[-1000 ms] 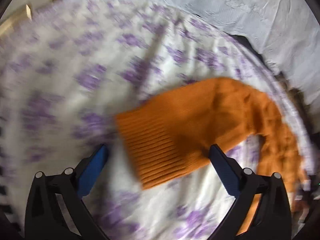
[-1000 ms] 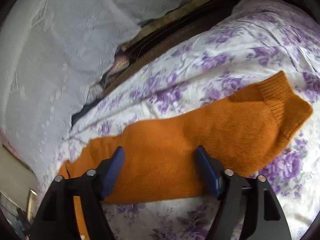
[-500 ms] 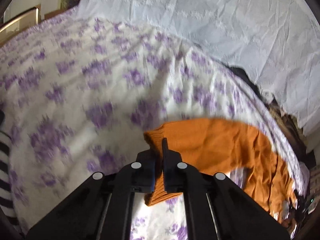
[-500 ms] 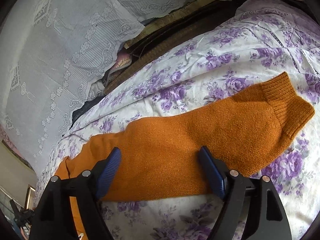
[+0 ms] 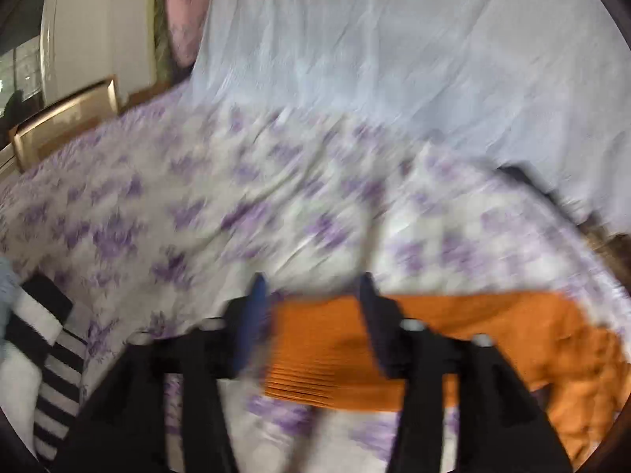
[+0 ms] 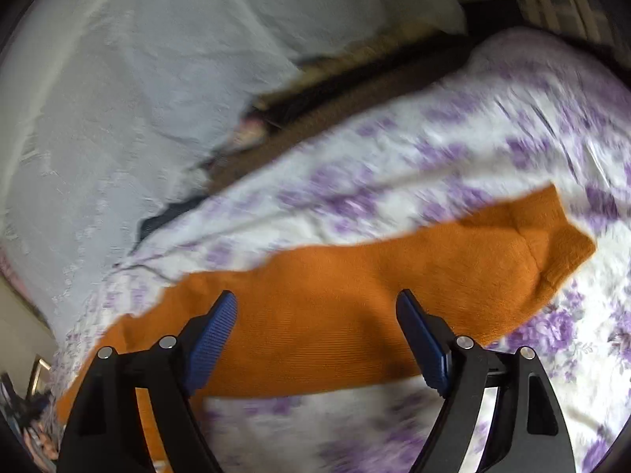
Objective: Fold small clothes
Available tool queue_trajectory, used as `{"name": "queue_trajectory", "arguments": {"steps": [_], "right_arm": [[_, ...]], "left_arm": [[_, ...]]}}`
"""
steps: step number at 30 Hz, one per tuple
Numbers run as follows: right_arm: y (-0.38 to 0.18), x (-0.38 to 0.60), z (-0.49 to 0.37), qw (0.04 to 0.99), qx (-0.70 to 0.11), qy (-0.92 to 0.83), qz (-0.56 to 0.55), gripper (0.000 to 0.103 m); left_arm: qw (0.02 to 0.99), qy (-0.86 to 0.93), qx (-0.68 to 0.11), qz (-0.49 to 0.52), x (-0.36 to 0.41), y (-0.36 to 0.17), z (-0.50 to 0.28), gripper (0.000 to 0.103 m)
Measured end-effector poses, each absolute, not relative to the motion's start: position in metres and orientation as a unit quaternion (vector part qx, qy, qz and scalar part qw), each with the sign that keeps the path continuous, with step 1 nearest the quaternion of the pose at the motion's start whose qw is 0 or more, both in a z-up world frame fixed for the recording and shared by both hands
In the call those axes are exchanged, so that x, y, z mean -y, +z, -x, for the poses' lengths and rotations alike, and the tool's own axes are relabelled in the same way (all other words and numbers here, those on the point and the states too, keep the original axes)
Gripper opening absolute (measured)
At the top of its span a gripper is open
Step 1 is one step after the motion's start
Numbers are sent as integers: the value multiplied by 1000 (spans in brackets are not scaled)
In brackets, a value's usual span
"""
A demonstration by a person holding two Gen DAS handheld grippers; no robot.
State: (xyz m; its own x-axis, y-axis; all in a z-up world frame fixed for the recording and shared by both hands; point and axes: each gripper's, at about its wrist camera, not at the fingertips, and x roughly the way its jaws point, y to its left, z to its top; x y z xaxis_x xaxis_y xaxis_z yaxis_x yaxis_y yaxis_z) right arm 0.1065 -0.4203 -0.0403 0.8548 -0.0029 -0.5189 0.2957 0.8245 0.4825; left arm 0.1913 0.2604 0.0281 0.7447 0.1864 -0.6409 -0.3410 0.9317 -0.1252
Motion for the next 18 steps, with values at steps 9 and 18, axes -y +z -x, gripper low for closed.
{"name": "queue_trajectory", "arguments": {"steps": [9, 18], "right_arm": [[-14, 291, -195, 929, -333, 10, -161, 77], [-63, 294, -224, 906, -389, 7, -168, 79]], "left_arm": [[900, -56, -432, 24, -45, 19, -265, 72], [881, -55, -468, -41, 13, -61, -301, 89]]}}
